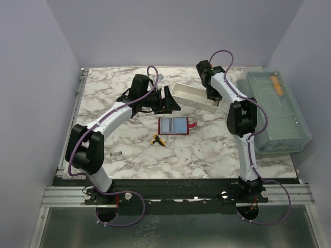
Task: Put the credit cards into the card holder
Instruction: Pick up the credit card from the storage box.
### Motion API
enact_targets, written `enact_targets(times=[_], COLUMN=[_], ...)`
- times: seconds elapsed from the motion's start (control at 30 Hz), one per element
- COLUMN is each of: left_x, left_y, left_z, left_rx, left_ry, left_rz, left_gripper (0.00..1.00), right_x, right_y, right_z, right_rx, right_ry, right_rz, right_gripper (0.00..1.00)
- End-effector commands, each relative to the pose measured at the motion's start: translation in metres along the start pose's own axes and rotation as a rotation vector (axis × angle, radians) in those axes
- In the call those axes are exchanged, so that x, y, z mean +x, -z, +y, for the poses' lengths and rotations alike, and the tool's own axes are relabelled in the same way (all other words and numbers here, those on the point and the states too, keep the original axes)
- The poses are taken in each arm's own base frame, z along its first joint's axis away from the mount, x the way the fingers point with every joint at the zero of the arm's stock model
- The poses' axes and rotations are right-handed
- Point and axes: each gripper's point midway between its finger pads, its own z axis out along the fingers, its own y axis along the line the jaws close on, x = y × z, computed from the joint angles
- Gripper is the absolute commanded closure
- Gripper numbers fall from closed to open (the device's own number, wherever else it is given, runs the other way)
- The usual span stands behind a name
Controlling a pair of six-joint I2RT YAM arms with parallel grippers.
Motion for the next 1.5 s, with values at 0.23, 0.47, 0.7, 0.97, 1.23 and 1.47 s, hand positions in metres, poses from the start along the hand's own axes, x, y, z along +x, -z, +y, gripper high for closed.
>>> enact_targets(times=[0.23, 0.47, 0.7, 0.97, 1.23, 1.47], left_x=[0.005, 0.005, 0.006, 0.006, 0.005, -0.007], left_y=[-0.004, -0.004, -0.005, -0.007, -0.004, 0.01], left_z=[-0.004, -0.003, -0.002, 0.0, -0.005, -0.025], left_rx=[0.031, 0.03, 0.029, 0.025, 0.042, 0.104], left_ry=[-0.011, -0.011, -0.007, -0.001, 0.003, 0.028], left_rz=[0.018, 0.019, 0.022, 0.026, 0.029, 0.024], left_gripper=[0.25, 0.25, 0.25, 0.25, 0.23, 0.21], right_x=[0.002, 0.001, -0.017, -0.033, -0.058, -0.016], right_y=[0.0, 0.0, 0.023, 0.048, 0.118, 0.226], right_z=[-0.007, -0.005, -0.006, -0.014, -0.016, 0.033], right_rx=[0.026, 0.014, -0.056, -0.167, -0.523, -1.17], right_ry=[0.012, -0.005, -0.097, -0.25, -0.324, -0.162], right_rz=[0.017, 0.013, -0.064, -0.174, -0.466, -0.563], right_gripper=[0.78, 0.91, 1.0, 1.0, 1.0, 1.0])
